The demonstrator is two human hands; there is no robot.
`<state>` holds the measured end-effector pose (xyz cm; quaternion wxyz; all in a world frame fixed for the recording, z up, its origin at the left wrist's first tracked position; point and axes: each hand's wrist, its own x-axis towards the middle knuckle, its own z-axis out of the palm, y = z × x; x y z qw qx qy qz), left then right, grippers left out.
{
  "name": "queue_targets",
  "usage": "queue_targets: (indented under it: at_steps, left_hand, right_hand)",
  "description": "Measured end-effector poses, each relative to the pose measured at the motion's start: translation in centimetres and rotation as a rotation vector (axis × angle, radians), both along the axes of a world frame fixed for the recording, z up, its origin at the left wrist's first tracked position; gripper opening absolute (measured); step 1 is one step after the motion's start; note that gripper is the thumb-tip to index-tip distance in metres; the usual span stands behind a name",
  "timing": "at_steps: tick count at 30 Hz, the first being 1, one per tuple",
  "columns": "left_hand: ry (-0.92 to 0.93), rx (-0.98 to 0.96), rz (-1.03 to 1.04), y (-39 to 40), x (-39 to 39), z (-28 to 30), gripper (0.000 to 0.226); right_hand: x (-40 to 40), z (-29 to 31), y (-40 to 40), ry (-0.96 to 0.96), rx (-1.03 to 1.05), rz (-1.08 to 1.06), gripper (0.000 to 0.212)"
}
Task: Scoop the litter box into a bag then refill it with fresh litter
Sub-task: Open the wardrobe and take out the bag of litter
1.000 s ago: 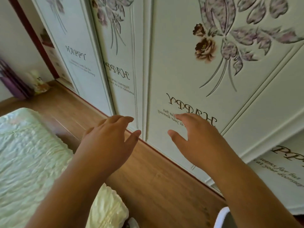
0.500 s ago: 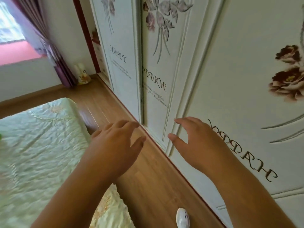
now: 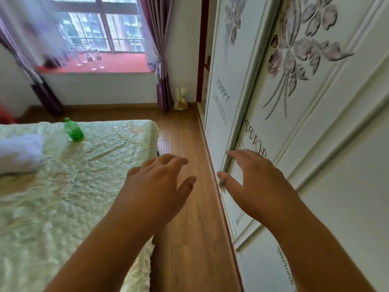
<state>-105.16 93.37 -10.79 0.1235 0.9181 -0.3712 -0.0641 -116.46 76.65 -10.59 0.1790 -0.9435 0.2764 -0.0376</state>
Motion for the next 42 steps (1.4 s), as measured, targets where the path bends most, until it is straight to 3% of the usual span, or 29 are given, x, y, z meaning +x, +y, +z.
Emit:
queue_targets:
  at_steps: [9, 21, 30, 42]
  left_hand:
    - [0.033, 0.009, 0.109, -4.2, 6.1, -1.7, 0.054]
    - [-0.047, -0.011, 0.035, -11.7, 24.7, -0.4, 0.056]
    - [-0.041, 0.007, 0.013, -18.5, 34.3, 0.0, 0.058]
    - [-0.123, 0.010, 0.252, -29.2, 46.9, 0.2, 0.054]
  right_hand:
    - [7.5, -1.4, -5.2, 0.038, 0.023, 0.121, 0.059]
    - [24.6, 0.0, -12.0, -0.039, 0.024, 0.069, 0.060]
    - [34.5, -0.7, -19.3, -0.034, 0.040, 0.061, 0.061]
    - [49.8, -1.0, -32.9, -0.082, 0.061, 0.249, 0.060]
